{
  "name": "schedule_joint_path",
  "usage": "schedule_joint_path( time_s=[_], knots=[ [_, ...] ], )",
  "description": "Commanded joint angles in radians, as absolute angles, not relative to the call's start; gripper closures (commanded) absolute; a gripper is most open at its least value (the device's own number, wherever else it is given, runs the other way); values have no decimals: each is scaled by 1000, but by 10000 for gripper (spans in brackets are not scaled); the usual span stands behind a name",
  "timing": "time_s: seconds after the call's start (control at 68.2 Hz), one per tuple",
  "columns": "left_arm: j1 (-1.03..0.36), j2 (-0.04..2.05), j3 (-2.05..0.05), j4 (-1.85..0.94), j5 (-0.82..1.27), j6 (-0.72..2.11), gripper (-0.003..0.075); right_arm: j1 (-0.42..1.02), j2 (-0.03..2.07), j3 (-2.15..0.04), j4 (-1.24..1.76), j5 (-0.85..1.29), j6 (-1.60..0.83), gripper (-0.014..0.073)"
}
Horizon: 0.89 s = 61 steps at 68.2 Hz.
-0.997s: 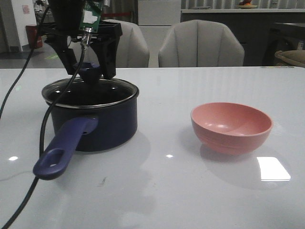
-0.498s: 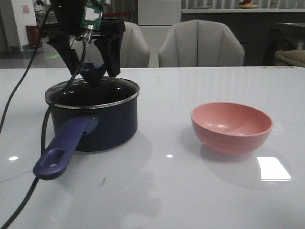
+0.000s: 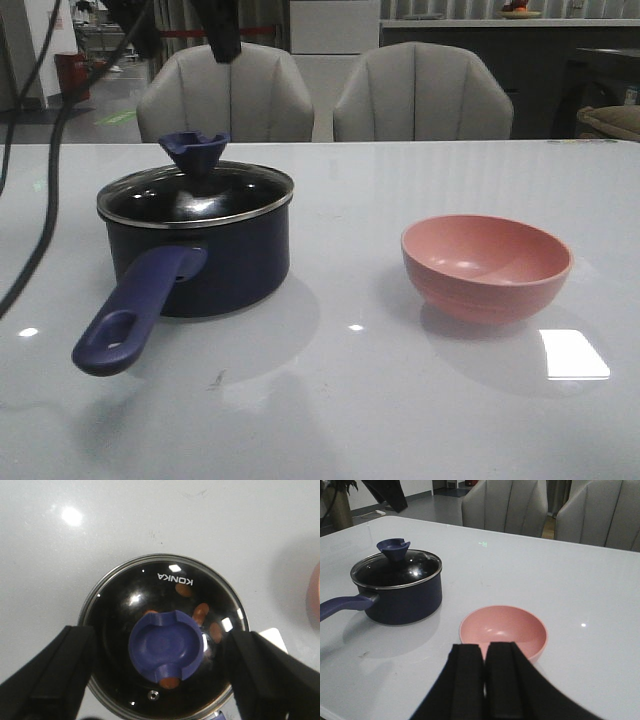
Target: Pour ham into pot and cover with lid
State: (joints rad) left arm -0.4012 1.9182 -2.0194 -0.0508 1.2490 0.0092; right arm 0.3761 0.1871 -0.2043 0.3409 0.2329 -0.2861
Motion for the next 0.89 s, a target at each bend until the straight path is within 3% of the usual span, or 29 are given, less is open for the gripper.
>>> schedule_joint_path(
  time_s=[0.0, 0.278, 0.63, 0.879],
  knots=[
    [-406, 1778, -1994, -54, 1213, 12, 224, 377, 196, -232, 347, 162, -291, 432],
    [-414, 1501, -1731, -58, 1075, 39, 308, 377, 196, -232, 347, 162, -291, 434],
    [-414, 1071, -1246, -54, 846, 39, 396, 377, 196, -232, 347, 162, -291, 434],
    [-414, 783, -946, -59, 699, 39, 505, 377, 196, -232, 347, 162, -291, 434]
  ],
)
